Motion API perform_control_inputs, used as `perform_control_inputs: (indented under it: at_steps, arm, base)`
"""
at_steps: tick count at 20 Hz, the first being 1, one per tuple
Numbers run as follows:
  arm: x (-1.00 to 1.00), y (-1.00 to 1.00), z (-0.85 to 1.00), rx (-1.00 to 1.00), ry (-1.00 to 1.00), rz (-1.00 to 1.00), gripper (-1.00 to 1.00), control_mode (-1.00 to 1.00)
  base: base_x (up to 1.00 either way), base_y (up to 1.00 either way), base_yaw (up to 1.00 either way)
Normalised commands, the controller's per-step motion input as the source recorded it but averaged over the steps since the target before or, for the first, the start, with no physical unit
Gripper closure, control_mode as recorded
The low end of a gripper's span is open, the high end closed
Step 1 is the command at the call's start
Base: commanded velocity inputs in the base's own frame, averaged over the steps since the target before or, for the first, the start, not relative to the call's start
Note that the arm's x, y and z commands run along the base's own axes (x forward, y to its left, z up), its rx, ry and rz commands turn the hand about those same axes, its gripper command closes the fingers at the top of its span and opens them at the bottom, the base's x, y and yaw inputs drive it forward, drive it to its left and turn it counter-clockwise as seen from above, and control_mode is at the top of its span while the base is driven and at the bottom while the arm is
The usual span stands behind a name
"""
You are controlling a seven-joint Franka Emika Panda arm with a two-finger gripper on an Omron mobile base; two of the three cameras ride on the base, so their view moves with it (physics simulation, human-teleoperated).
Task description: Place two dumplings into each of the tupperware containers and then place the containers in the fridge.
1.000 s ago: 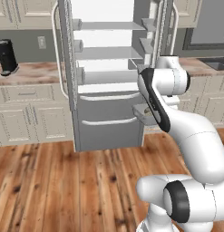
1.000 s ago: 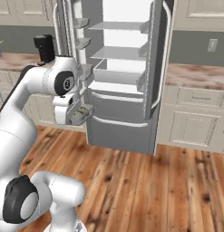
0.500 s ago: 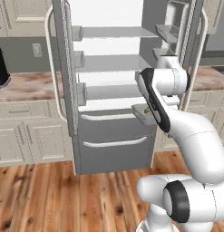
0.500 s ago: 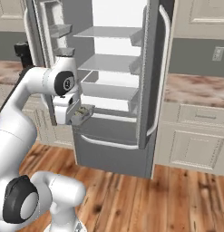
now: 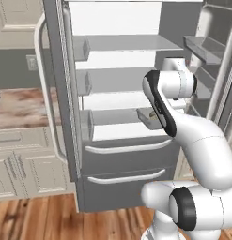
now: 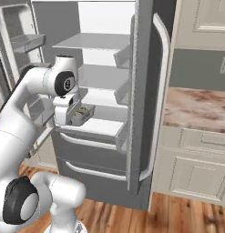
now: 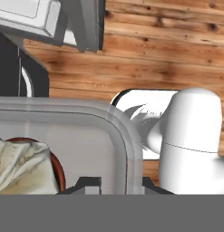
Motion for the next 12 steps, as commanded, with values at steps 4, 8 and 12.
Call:
perform_control_inputs:
  at_steps: [4,8,12]
  arm:
    - [0.0,0.0,0.0,0.0,0.0,0.0,1.0,1.0]
    - [0.0,0.0,0.0,0.0,0.0,0.0,1.0,1.0]
    - [0.0,0.0,0.0,0.0,0.0,0.0,1.0,1.0]
  base:
    - [1.0,0.01,0.0]
    - [0.91,0.0,0.0]
    - [0.46,0.0,0.0]
